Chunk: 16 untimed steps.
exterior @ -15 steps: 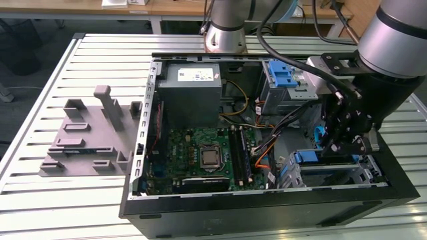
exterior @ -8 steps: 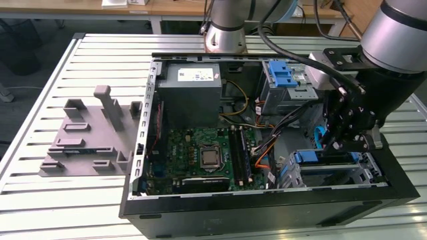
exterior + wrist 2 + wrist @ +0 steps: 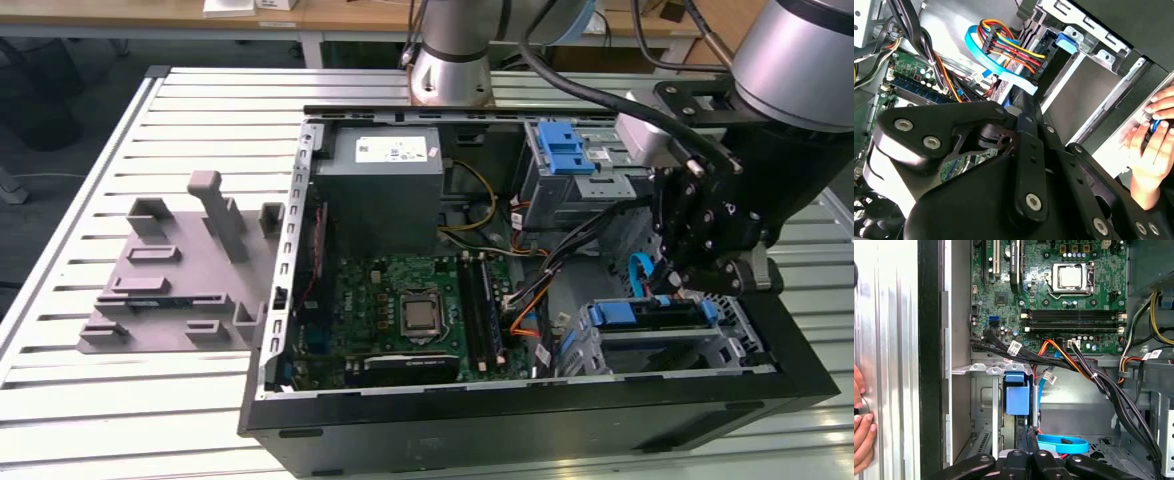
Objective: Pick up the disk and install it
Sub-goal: 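Insert the second disk wire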
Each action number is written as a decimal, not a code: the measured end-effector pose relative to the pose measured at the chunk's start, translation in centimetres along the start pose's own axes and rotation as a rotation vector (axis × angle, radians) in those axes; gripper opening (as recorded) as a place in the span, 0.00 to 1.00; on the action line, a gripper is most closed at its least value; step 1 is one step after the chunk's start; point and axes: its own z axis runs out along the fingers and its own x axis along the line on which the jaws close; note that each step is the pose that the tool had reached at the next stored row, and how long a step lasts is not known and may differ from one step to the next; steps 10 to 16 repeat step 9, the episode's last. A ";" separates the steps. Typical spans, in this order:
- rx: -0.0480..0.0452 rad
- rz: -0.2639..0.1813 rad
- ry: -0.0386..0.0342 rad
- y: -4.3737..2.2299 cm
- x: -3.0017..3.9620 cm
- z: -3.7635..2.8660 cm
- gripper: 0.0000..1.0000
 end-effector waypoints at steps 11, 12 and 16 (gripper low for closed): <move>-0.0005 0.000 0.0004 0.00 0.00 -0.02 0.11; -0.0005 0.000 0.0004 0.00 0.00 -0.02 0.11; -0.0005 0.000 0.0004 0.00 0.00 -0.02 0.11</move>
